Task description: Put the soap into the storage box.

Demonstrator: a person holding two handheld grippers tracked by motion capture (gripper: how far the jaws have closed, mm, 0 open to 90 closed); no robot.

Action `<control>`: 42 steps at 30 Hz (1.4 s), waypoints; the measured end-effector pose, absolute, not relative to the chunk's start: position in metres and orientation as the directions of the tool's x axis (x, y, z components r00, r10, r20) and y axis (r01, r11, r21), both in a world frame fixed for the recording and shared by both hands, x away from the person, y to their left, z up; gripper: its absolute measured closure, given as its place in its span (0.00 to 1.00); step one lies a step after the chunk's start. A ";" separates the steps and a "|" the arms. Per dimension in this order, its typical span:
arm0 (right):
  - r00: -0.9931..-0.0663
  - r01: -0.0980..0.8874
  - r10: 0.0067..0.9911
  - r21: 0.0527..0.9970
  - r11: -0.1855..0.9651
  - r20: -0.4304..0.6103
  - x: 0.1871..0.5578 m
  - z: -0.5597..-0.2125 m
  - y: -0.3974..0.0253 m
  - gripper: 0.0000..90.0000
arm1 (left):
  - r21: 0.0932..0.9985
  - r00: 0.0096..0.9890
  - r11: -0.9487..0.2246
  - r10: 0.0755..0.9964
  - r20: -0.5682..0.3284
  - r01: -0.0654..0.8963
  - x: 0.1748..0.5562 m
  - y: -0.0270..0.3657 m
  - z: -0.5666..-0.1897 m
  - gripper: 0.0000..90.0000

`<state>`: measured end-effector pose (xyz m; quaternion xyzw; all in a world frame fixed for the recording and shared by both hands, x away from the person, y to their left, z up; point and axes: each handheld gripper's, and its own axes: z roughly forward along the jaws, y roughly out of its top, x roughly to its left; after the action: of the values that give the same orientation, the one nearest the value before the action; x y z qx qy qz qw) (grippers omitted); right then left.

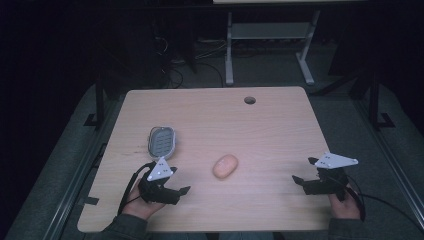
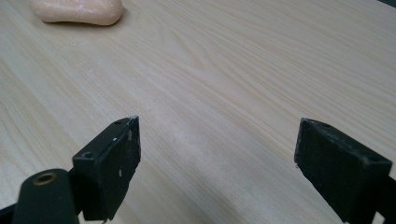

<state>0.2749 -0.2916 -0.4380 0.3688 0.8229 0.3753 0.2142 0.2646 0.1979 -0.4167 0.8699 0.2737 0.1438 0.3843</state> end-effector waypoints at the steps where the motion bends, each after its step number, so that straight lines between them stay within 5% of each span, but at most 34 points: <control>1: -0.636 0.447 0.768 0.775 0.446 -0.076 0.275 -0.438 -0.292 0.16 | 0.745 0.813 -0.561 0.580 0.044 0.360 0.266 0.196 -0.416 0.25; 42: -0.638 0.444 0.766 0.778 0.444 -0.073 0.275 -0.437 -0.293 0.16 | 0.647 0.849 -0.650 0.528 0.008 0.398 0.314 0.120 -0.405 0.26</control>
<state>0.2752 -0.2934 -0.4374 0.3679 0.8225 0.3775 0.2135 0.3142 0.1198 -0.4055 0.9030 0.2565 0.0982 0.3304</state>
